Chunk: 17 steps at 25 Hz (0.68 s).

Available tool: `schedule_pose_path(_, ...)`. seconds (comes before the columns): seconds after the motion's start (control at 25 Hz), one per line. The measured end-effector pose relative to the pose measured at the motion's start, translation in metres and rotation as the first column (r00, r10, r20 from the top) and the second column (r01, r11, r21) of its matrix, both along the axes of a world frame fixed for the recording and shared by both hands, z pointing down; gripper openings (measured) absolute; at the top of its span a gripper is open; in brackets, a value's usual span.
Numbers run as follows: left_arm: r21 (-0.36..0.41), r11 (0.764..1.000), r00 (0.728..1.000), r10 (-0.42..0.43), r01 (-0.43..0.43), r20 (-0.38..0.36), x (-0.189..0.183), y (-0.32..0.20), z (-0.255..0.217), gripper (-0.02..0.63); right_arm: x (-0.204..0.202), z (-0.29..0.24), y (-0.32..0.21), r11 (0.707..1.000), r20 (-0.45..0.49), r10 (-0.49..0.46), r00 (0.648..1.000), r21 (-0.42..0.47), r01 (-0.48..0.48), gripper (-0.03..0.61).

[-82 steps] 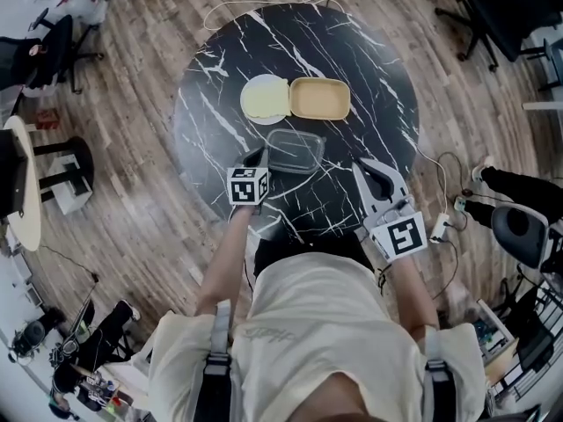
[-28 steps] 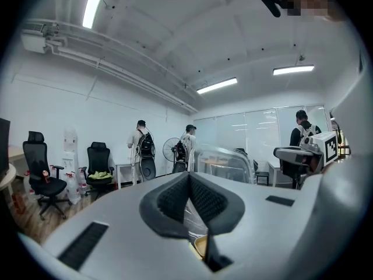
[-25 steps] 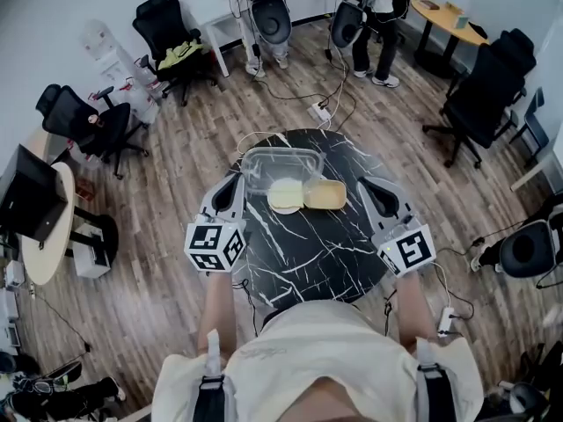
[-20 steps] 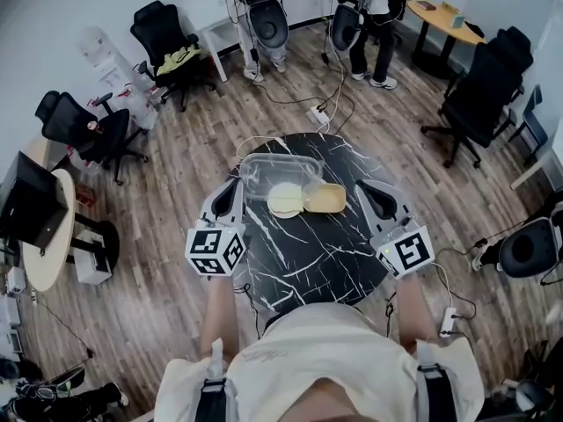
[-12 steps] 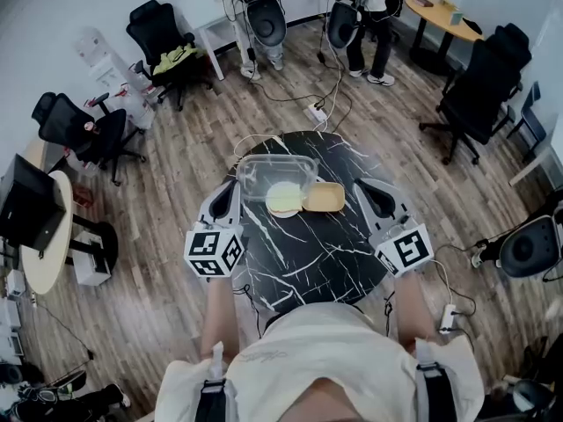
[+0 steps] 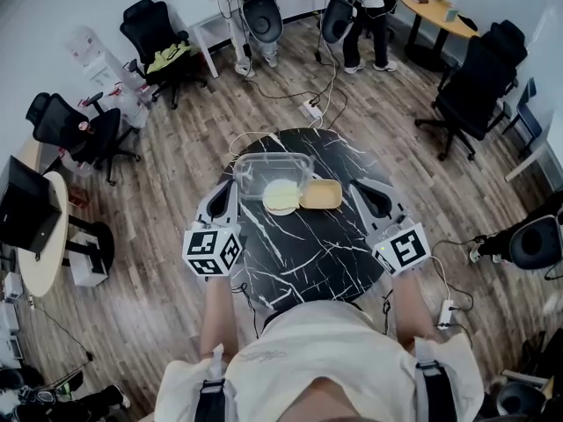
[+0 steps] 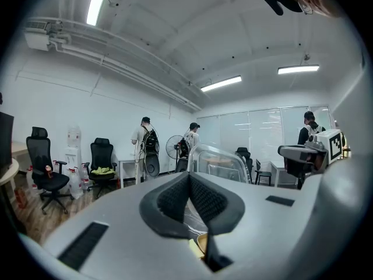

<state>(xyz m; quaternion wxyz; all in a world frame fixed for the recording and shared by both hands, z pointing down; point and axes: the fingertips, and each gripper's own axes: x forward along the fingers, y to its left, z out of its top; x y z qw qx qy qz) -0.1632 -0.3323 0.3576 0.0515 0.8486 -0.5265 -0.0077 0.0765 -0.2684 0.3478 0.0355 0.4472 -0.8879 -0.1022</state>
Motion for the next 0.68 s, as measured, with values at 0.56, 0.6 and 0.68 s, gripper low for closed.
schedule_pose_path(0.56, -0.013, 1.000, 1.000, -0.002, 0.001, -0.007, -0.0060, 0.0077, 0.0055, 0.017, -0.0030, 0.0032, 0.0067, 1.000, -0.006, 0.007, 1.000, -0.013, -0.007, 0.006)
schedule_pose_path(0.6, -0.012, 1.000, 1.000, -0.002, 0.002, -0.007, -0.0061, 0.0076, 0.0055, 0.017, -0.0029, 0.0032, 0.0065, 1.000, -0.008, 0.007, 1.000, -0.012, -0.007, 0.006)
schedule_pose_path(0.68, -0.008, 1.000, 1.000, -0.003, 0.003, -0.007, -0.0059, 0.0070, 0.0047, 0.017, -0.0024, 0.0030, 0.0058, 1.000, -0.011, 0.006, 1.000, -0.010, -0.006, 0.006)
